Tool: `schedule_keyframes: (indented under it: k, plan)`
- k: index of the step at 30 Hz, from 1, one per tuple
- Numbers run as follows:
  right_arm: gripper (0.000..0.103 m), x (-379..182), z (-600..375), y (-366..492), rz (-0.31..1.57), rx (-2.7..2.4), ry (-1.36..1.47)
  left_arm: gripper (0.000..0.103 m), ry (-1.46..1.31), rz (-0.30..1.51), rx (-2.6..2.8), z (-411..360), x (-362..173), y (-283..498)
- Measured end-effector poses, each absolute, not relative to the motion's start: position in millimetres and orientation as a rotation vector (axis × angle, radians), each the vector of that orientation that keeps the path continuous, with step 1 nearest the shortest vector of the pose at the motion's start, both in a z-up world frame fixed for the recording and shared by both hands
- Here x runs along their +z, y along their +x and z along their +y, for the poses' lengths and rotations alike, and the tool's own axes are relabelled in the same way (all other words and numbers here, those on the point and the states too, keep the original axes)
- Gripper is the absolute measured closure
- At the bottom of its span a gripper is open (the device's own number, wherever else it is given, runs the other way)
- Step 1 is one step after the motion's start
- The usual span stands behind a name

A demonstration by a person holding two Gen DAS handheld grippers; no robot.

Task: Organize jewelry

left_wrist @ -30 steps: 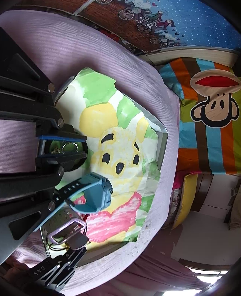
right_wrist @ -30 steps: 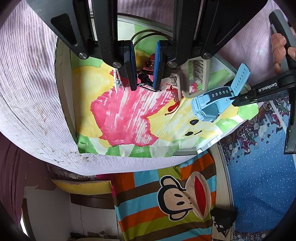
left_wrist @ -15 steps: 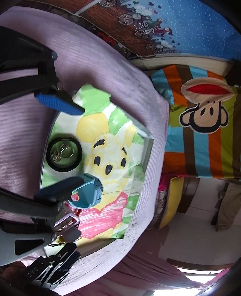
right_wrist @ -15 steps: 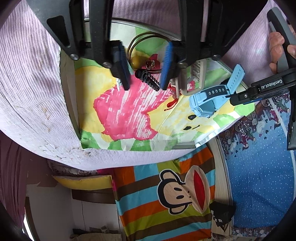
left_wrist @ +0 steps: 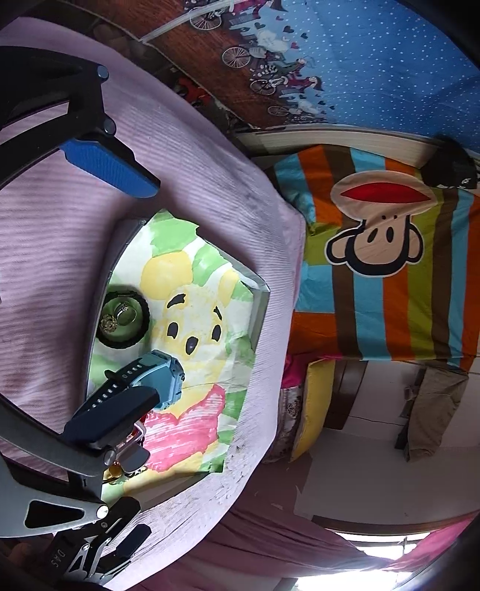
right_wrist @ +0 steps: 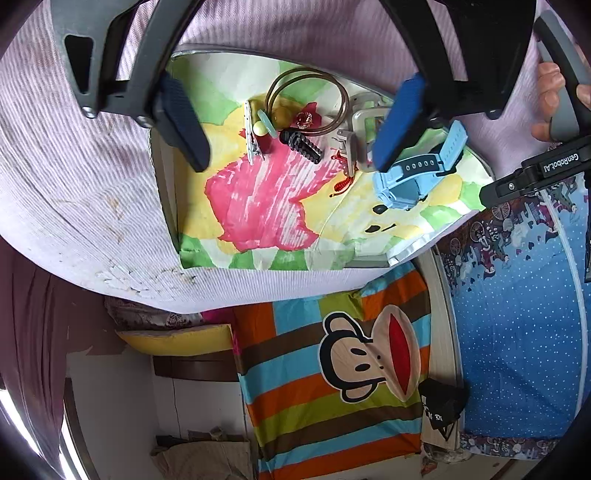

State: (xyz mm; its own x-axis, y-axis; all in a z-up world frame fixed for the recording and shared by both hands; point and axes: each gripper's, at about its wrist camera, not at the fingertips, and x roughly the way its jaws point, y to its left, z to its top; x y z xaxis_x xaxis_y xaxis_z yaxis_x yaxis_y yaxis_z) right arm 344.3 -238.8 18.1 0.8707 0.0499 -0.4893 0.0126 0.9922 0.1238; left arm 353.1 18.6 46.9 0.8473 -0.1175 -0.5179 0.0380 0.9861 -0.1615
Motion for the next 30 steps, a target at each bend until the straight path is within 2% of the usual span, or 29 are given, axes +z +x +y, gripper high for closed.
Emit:
schedule_keyframes:
  k: [5,30]
  plan:
    - [0.002,23.5,-239.2,334.7,0.489,0.036,0.127,0.0,-0.125,0.526,-0.079,19.0,52.1,340.1]
    - [0.001,45.9,-236.5,270.1,0.414,0.075,0.106,0.0,-0.108,0.413,-0.062,25.5,66.9,255.5]
